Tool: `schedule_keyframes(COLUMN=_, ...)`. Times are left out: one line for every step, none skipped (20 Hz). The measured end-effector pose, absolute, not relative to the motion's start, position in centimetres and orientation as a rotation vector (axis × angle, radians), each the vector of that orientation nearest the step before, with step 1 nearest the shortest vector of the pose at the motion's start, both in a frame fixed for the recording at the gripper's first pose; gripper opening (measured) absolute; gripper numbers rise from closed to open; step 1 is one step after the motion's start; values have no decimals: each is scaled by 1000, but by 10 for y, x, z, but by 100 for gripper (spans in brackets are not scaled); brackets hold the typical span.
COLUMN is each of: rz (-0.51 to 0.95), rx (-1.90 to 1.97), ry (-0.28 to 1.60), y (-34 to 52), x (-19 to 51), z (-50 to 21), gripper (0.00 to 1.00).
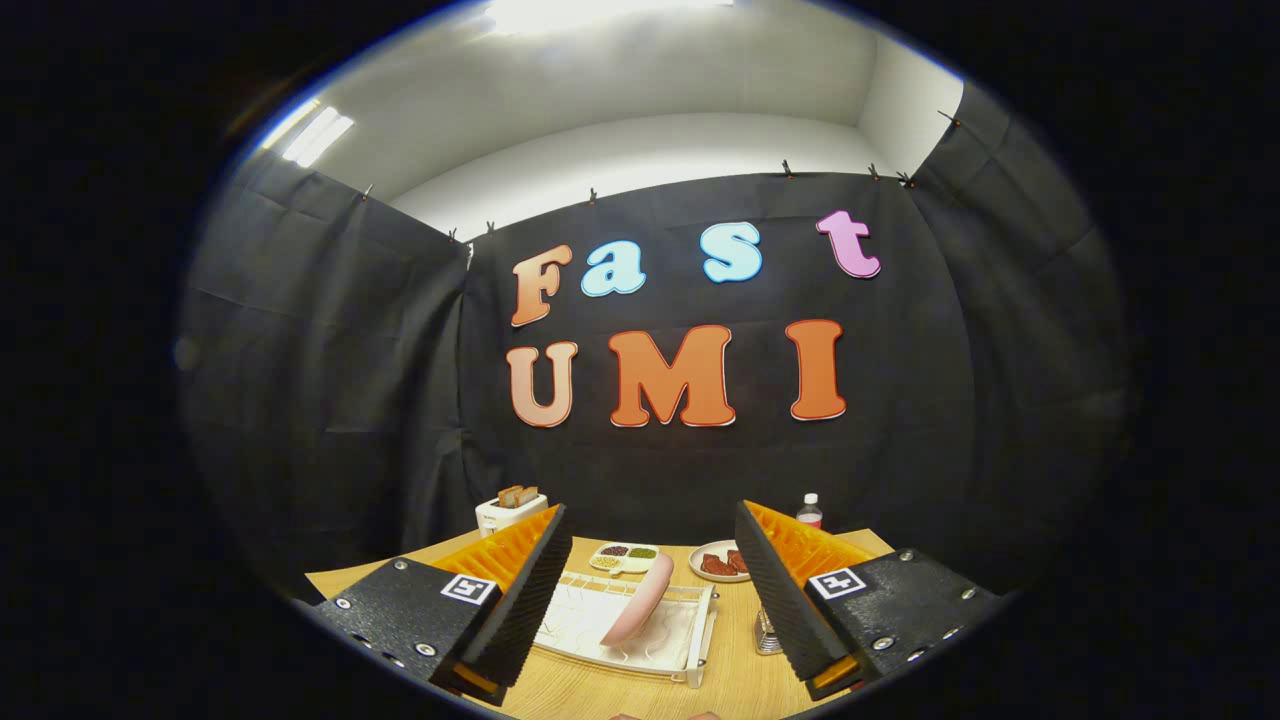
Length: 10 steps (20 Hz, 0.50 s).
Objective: Take the plate from the dish rack, then take the spoon from the basket and place it into the plate.
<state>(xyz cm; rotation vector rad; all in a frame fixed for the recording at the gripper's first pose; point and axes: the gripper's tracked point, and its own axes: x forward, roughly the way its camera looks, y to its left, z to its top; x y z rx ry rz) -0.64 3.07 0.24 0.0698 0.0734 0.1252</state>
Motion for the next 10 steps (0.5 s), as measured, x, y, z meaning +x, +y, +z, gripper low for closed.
schedule_keyframes(rz=123, rx=57, ry=69, y=31, x=-8, z=5, gripper=98)
schedule_keyframes(rz=118, rx=40, ry=64, y=32, x=-8, z=7, gripper=98)
schedule_keyframes(rz=108, rx=25, ry=66, y=32, x=-9, z=9, gripper=98)
schedule_keyframes(rz=107, rx=14, ry=75, y=35, x=-7, z=8, gripper=98)
schedule_keyframes(rz=108, rx=7, ry=90, y=40, x=-5, z=6, gripper=98)
schedule_keyframes(rz=98, rx=-12, ry=105, y=43, x=-3, z=4, gripper=98)
schedule_keyframes(rz=102, rx=-34, ry=108, y=47, x=2, z=5, gripper=98)
schedule_keyframes(rz=105, rx=-48, ry=104, y=54, x=7, z=5, gripper=98)
schedule_keyframes(rz=116, rx=-66, ry=114, y=61, x=13, z=1, gripper=98)
schedule_keyframes(rz=122, rx=-83, ry=139, y=67, x=21, z=-7, gripper=98)
